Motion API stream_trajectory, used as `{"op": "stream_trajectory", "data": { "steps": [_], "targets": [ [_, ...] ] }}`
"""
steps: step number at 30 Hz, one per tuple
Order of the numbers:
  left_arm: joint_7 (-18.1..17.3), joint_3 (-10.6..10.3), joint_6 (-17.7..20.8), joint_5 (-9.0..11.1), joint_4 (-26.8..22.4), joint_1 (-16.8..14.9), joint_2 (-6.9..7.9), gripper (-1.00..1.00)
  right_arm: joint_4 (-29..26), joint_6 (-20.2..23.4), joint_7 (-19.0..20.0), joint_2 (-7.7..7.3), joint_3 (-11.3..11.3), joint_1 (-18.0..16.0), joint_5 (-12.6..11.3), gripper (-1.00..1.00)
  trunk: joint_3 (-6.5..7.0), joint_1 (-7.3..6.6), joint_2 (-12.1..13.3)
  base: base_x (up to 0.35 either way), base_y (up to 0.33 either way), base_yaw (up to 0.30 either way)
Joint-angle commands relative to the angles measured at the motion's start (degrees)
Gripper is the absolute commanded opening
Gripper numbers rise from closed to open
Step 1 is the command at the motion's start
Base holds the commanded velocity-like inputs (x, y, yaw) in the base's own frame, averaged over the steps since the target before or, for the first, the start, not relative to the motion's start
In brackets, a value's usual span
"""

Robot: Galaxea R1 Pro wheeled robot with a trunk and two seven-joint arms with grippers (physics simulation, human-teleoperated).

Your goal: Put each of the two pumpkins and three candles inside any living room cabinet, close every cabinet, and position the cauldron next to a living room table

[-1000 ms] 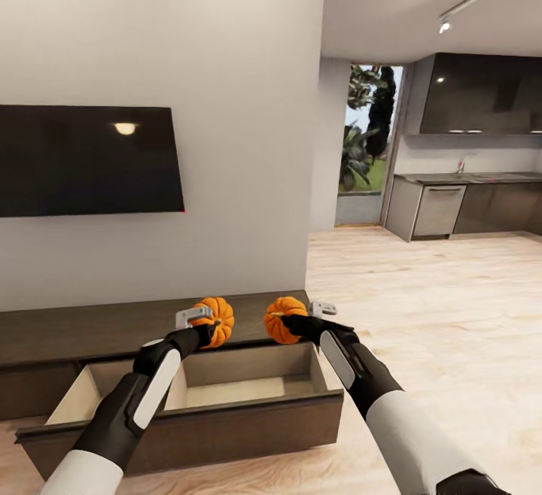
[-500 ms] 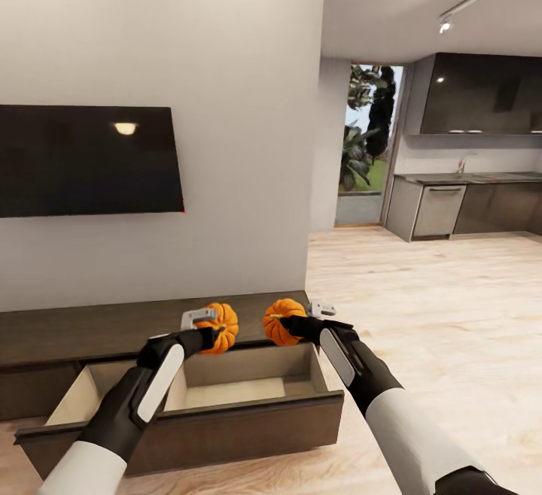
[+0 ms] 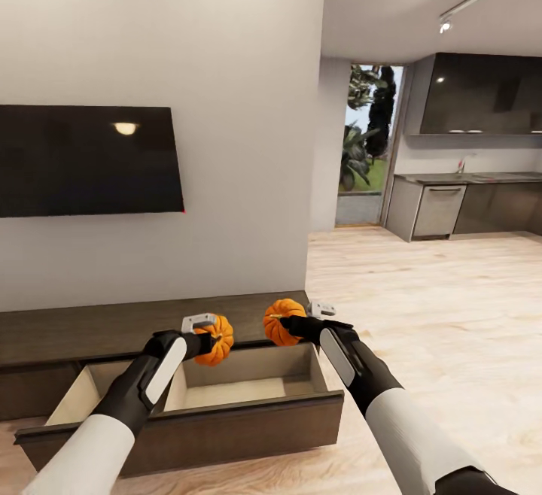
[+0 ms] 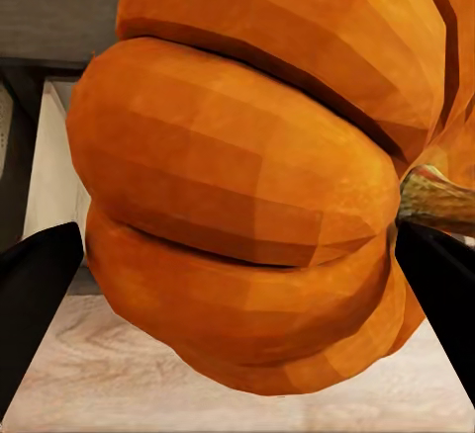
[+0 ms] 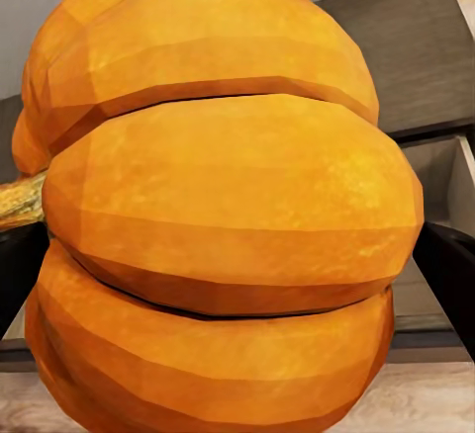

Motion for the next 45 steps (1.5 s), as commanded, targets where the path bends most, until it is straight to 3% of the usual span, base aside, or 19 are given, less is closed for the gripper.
{"op": "stream_trajectory", "data": {
  "steps": [1, 17, 22, 29, 43, 45],
  "targets": [
    [0.5, -0.3, 0.0, 0.5, -0.4, -0.1, 0.08, -1.0, -0.1, 0.2, -0.5, -0.02, 0.2, 0.0, -0.6, -1.0, -0.07, 0.0, 0.0, 0.0, 0.0, 0.0],
    [0.3, -0.4, -0.1, 0.1, -0.4, -0.1, 0.06, -1.0, 0.0, 0.2, -0.7, 0.04, 0.2, -0.1, -0.5, -1.0, -0.07, 0.0, 0.0, 0.193, 0.0, 0.0],
    [0.6, -0.4, -0.2, 0.1, -0.7, -0.1, 0.01, -1.0, 3.4, 1.8, -3.9, 0.77, 0.2, -2.4, -0.5, -1.0, -0.07, 0.0, 0.0, 0.046, 0.0, 0.0],
    [0.8, -0.5, -0.2, 0.1, -0.7, -0.1, 0.01, -1.0, 5.6, 2.3, -4.5, 1.15, 0.2, -3.6, -0.4, -1.0, -0.07, 0.0, 0.0, 0.004, 0.0, 0.0],
    [0.8, -0.6, 0.0, 0.2, -0.4, -0.1, 0.01, -1.0, 5.0, 2.4, -4.1, 1.12, 0.3, -3.7, 0.0, -1.0, -2.58, 3.07, -5.7, 0.0, 0.0, 0.0],
    [0.7, -0.6, 0.1, 0.3, -0.5, -0.1, 0.01, -1.0, 4.7, 2.4, -4.0, 1.12, 1.7, -3.7, 0.0, -1.0, -2.94, 3.51, -6.5, 0.0, 0.0, 0.0]
  ]
}}
